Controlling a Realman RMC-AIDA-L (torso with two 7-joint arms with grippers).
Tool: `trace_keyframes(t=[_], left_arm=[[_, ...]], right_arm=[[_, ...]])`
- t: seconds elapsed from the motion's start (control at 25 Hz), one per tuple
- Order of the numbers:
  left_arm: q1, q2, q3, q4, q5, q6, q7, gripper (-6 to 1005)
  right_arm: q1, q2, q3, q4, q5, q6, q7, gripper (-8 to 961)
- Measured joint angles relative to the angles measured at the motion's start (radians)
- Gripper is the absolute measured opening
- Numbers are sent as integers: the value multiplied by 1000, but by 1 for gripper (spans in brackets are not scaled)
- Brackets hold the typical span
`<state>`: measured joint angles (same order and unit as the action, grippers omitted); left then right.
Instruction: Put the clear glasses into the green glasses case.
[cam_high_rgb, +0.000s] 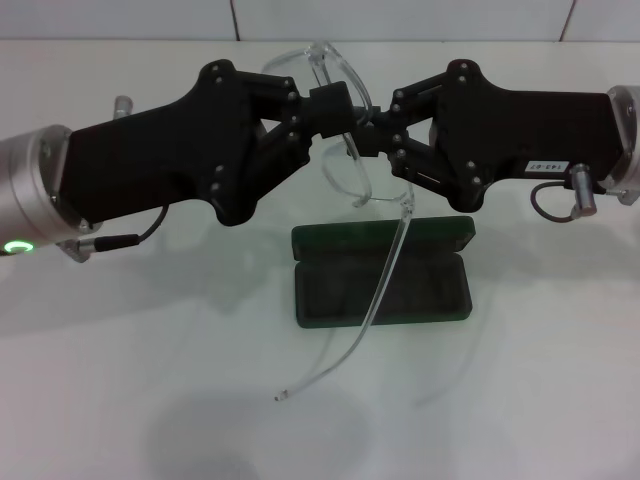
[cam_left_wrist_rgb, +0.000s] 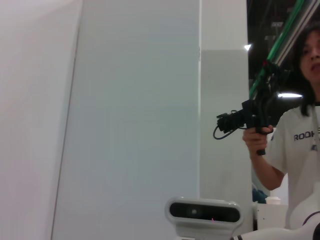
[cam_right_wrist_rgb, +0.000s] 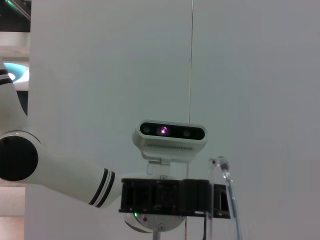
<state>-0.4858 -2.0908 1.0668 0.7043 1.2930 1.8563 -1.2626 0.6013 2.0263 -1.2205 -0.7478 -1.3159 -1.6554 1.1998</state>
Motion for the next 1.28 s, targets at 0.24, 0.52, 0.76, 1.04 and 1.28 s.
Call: trace_keyframes(t=[0.24, 0.52, 0.76, 1.04, 1.28], left_arm=[[-4, 0, 3, -9, 0, -9, 11, 31], [-8, 0, 1, -11, 0, -11, 14, 32], [-8, 2, 4, -9, 4, 8, 16, 31], [25, 23, -8, 40, 3, 90, -19, 31], [101, 63, -90, 113, 2, 92, -72, 31]], right_arm=[[4, 0, -4, 1, 0, 3, 0, 70], [8, -1, -7, 8, 0, 6, -3, 70], [4, 0, -1, 10, 5, 19, -16, 70], [-26, -3, 49, 5, 13, 34, -29, 69], [-83, -9, 130, -23, 44, 14, -41, 69]])
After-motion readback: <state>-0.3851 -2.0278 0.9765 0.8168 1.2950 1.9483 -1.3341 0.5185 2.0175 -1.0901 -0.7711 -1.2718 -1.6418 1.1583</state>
